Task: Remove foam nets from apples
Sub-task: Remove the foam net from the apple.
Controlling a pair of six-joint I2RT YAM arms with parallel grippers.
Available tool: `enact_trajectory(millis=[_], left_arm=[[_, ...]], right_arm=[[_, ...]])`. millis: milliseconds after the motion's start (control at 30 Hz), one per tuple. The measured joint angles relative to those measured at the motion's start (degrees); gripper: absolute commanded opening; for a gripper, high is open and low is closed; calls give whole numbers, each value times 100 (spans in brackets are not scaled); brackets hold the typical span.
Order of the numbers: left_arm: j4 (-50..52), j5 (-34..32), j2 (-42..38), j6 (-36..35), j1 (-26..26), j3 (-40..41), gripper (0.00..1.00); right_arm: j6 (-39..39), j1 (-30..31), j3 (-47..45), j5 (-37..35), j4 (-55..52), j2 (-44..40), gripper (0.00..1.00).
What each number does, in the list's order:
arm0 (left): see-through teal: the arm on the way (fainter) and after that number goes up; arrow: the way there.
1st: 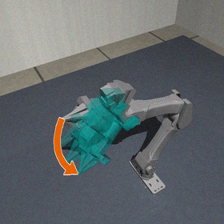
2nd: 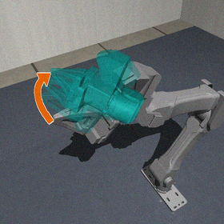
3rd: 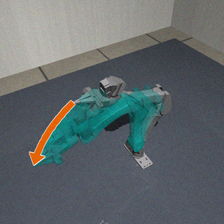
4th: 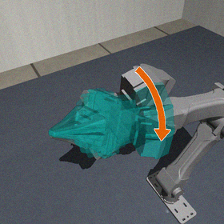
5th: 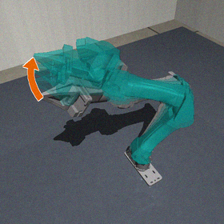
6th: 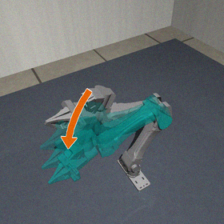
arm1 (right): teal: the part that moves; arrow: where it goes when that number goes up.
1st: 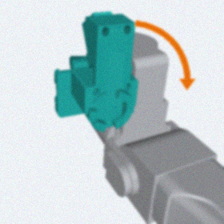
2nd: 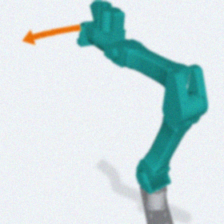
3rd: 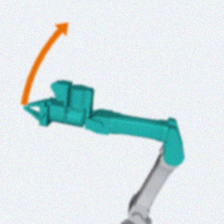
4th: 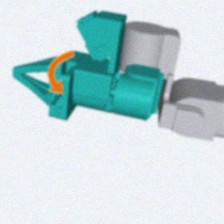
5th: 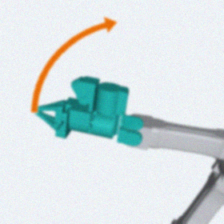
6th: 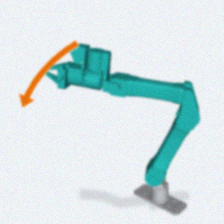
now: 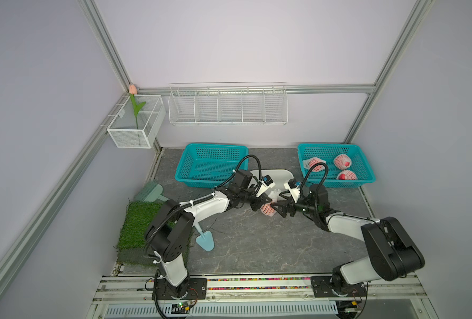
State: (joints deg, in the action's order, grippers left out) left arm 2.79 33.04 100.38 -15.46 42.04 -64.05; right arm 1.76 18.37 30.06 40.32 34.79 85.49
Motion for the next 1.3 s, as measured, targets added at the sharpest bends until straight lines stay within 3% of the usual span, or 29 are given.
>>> enact_trajectory(millis=[467, 633, 767, 967, 1100, 1300], left_arm=[[-68, 109, 0, -24, 72, 0, 5], [-50, 68, 0, -70, 98, 0, 5], [-50, -52, 0, -85, 76, -2, 5], [0, -168, 2, -90, 61, -17, 9], [87, -214, 28, -129, 55, -79, 20], [72, -232, 55, -31, 66, -160, 63]], right_arm=[[122, 0, 74, 330, 203, 348, 73], [140, 4, 120, 511, 256, 463, 57], [125, 4, 216, 680, 225, 586, 38], [129, 4, 262, 820, 210, 599, 26], [120, 4, 262, 866, 177, 599, 15], [129, 9, 295, 754, 70, 608, 11]])
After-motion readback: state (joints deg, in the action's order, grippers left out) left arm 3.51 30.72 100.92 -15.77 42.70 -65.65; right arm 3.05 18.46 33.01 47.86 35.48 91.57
